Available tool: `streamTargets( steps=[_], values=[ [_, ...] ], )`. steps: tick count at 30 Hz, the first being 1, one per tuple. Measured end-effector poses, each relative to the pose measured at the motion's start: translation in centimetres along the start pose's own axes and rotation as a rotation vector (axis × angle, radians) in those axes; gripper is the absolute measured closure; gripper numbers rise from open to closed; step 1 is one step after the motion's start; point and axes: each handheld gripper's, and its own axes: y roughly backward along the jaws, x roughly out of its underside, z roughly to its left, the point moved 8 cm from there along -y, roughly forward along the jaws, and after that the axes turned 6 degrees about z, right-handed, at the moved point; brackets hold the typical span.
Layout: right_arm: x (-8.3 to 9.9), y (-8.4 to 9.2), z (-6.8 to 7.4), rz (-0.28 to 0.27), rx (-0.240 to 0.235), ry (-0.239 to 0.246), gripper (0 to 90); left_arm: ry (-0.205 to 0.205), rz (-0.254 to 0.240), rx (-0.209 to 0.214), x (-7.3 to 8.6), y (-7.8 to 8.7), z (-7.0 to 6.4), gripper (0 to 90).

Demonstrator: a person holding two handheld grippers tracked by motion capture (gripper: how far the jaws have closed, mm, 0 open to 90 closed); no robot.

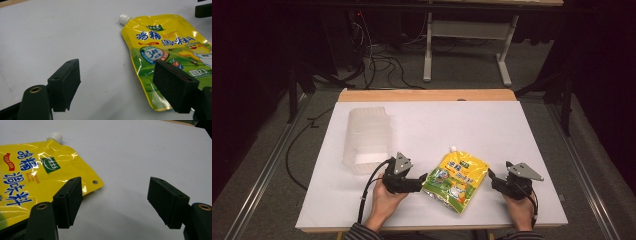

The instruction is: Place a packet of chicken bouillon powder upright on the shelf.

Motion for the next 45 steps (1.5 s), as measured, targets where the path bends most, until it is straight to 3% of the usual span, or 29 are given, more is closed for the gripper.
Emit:
streamTargets(
  steps=[4,7,9,13,17,22,29,34,39,45],
  values=[
    [0.0,0.0,0.0,-0.002,0.002,-0.004,28.4,-0.016,0.018,0.027,-1.1,-0.5,-0.5,20.2],
    [0.0,0.0,0.0,0.002,-0.003,0.007,28.3,-0.011,0.019,0.044,-1.7,-0.7,-0.6,19.6],
    [0.0,-0.1,0.1,0.005,-0.006,0.012,28.3,0.001,0.036,0.08,-2.1,-1.3,-0.8,18.9],
    [0.0,0.0,0.0,0.0,-0.002,-0.001,28.2,-0.006,0.07,0.099,-2.7,-2.0,-1.2,18.7],
    [0.0,-0.1,0.0,0.006,-0.006,0.01,28.1,-0.002,0.074,0.124,-3.3,-2.8,-1.4,18.8],
    [0.0,-0.1,0.0,0.005,-0.001,0.009,28.1,0.004,0.114,0.131,-3.9,-4.5,-1.5,19.4],
    [0.0,-0.2,0.1,0.015,-0.001,0.027,28.1,0.013,0.13,0.152,-4.6,-5.9,-2.1,21.4],
    [0.0,0.0,0.1,0.003,0.0,0.012,28.1,-0.008,0.191,0.152,-5.0,-7.5,-2.8,21.0],
    [0.0,-0.1,0.2,0.011,0.0,0.024,28.1,0.023,0.2,0.167,-5.1,-8.4,-3.0,21.0],
    [0.0,0.0,0.1,0.003,-0.002,0.013,28.1,0.044,0.276,0.16,-4.2,-9.5,-2.3,20.8]
  ],
)
